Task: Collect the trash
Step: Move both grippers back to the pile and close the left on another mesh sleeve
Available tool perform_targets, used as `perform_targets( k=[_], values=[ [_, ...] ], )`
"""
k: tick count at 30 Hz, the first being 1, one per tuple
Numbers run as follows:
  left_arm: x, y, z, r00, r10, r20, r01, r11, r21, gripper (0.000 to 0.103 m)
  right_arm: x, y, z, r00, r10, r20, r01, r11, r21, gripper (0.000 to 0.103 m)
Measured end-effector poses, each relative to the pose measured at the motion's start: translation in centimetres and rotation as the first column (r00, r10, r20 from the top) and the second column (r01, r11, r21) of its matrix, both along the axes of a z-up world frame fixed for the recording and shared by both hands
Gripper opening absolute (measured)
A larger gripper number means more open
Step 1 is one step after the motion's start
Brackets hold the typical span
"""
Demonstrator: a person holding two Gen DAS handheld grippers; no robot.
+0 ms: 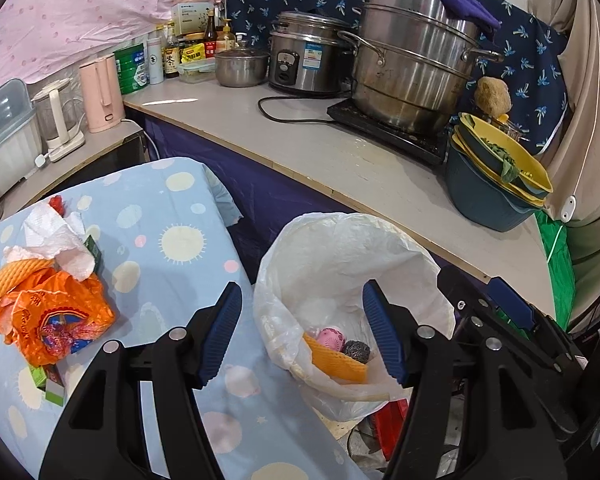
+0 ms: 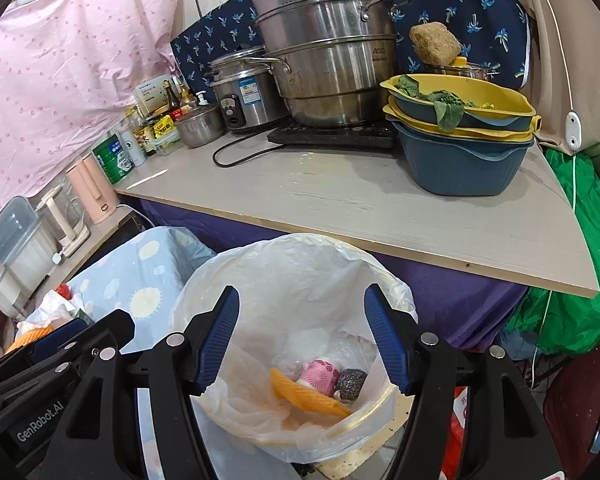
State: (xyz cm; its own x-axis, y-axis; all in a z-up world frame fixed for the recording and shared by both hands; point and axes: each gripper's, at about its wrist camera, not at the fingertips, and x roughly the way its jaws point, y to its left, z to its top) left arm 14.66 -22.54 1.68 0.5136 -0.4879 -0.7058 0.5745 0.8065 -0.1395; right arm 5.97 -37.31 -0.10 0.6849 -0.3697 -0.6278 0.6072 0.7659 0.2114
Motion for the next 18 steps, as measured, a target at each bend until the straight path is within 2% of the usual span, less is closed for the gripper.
perform_targets(
  k=[10,14,18],
  values=[
    [0.2,6.2,1.2,0.997,0.077,0.007,-0.077,0.997,-0.018,0.060,1.5,5.4,1.0,0.996,0.088,0.013,-0.088,0.996,-0.008,0.064],
    [0.6,9.6,1.3,0.992,0.129,0.009,-0.129,0.991,-0.025,0.069,2.6,8.2,0.6,0.990,0.138,0.005,-0.138,0.990,0.001,0.064],
    [1.2,13.4,1.1,0.982,0.191,0.011,-0.190,0.982,-0.017,0.069,3.8,11.1,0.1,0.982,0.188,-0.010,-0.188,0.982,0.008,0.064]
  ],
)
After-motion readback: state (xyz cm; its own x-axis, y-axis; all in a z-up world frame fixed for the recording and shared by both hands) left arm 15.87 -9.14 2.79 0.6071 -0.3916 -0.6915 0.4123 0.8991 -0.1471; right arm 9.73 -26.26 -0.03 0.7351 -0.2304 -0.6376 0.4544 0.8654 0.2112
